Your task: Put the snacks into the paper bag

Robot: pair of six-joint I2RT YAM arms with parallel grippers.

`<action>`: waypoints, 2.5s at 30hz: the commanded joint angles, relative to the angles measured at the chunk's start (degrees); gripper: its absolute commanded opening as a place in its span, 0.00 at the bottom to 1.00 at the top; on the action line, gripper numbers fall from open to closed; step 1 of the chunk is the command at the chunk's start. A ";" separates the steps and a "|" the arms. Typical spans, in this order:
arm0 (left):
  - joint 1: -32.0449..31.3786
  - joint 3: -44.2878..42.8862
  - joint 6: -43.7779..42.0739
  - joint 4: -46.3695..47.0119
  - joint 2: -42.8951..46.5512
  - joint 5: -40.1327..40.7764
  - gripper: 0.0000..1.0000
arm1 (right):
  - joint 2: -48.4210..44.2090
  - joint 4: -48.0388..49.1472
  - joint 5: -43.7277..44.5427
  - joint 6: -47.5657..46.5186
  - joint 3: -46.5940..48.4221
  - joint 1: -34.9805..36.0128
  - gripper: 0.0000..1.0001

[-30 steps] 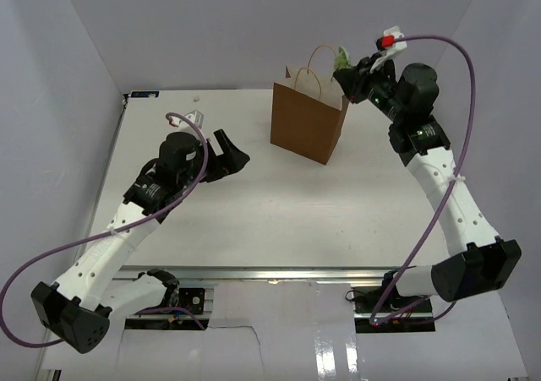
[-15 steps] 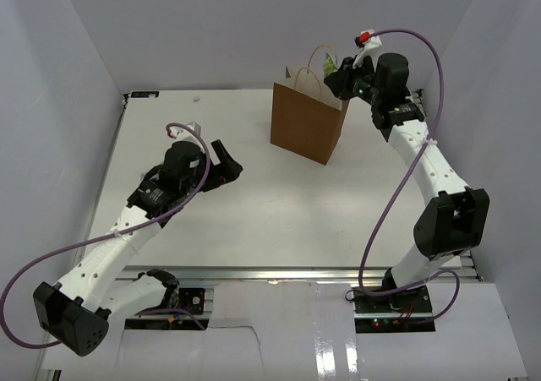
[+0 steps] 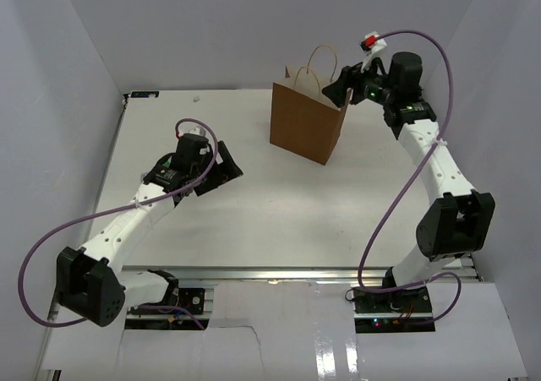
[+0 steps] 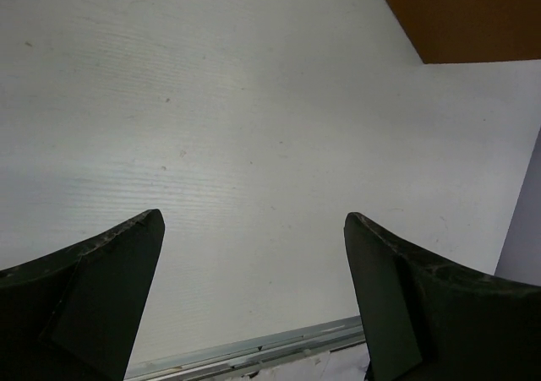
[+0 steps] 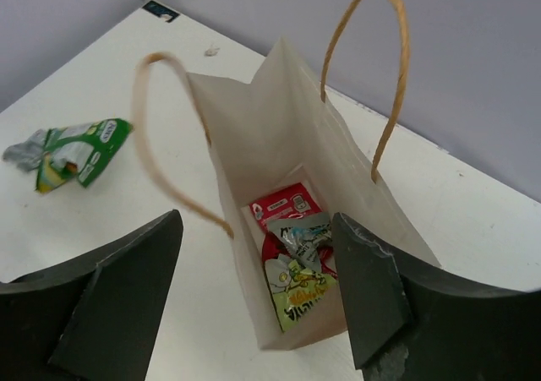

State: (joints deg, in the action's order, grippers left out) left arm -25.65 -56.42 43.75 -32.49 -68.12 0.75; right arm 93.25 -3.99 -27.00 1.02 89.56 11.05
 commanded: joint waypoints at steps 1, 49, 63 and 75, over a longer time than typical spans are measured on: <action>4.81 -2.37 -0.41 -3.98 -3.42 -3.22 0.98 | -6.06 0.47 -18.30 -0.75 1.24 -7.41 0.77; 14.84 -15.13 -40.41 1.29 -21.81 -20.21 0.25 | -32.08 -57.00 -46.13 -87.99 -35.59 -6.14 0.78; 10.10 7.55 -30.13 8.49 -7.30 -62.98 0.27 | -29.19 -4.81 -11.24 -78.09 -40.44 29.10 0.92; 2.36 10.54 -27.93 9.99 -5.27 -64.65 0.30 | -14.78 -14.45 -12.37 -86.27 -30.68 35.88 0.91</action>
State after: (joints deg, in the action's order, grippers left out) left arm -22.79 -46.15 15.59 -24.71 -76.38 -59.24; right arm 77.47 -15.62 -38.94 -82.28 54.68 45.95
